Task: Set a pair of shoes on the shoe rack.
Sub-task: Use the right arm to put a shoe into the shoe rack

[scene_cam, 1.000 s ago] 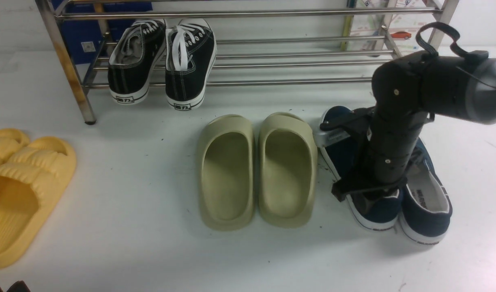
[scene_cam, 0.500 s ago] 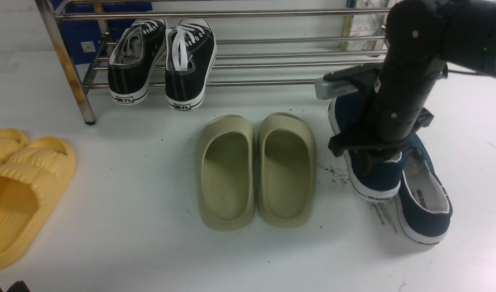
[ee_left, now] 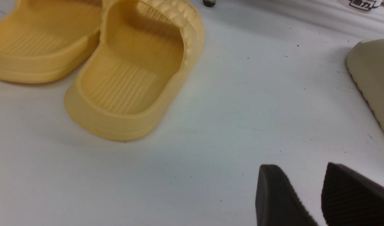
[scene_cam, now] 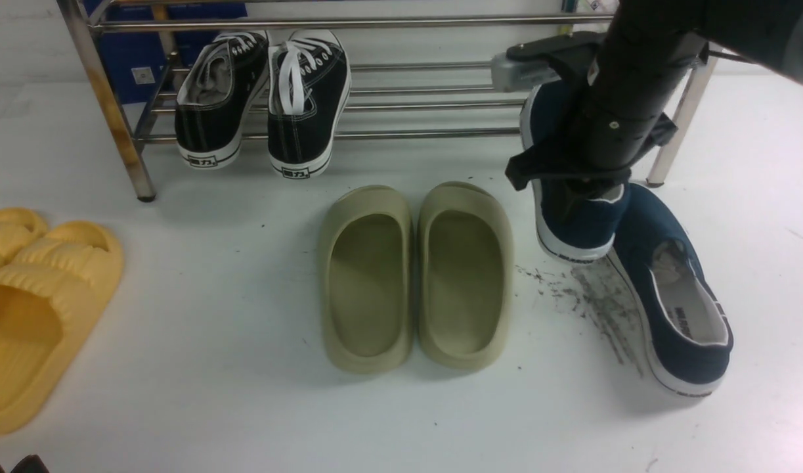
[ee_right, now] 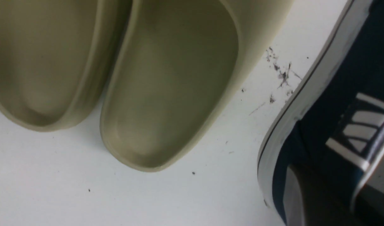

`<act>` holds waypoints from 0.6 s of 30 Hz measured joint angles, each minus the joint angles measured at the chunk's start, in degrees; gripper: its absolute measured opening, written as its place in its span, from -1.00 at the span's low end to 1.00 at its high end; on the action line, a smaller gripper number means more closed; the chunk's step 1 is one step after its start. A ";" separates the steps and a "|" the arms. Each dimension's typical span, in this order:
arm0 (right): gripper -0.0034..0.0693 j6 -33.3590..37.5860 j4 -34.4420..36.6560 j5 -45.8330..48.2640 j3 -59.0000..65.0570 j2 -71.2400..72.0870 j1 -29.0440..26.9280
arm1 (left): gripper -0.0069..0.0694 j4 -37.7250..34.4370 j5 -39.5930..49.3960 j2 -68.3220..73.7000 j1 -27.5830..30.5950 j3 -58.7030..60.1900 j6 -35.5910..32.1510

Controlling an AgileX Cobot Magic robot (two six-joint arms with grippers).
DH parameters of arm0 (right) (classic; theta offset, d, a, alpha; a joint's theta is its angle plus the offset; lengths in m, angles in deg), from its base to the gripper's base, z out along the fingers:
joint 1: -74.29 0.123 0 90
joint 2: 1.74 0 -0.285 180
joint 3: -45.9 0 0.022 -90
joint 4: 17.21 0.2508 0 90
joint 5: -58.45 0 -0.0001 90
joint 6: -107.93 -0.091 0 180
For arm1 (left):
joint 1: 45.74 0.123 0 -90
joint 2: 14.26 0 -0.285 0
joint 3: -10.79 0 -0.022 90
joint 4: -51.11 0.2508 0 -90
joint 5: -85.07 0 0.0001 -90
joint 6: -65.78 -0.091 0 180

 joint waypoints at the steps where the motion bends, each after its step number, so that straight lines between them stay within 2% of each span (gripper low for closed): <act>1: -0.77 0.00 0.00 0.00 -0.79 -0.82 0.00 | -0.19 0.00 0.00 0.00 0.00 0.00 0.00; 18: -0.77 1.88 -2.00 0.30 -14.16 -11.84 0.00 | -0.19 0.00 0.00 0.00 0.00 0.00 0.00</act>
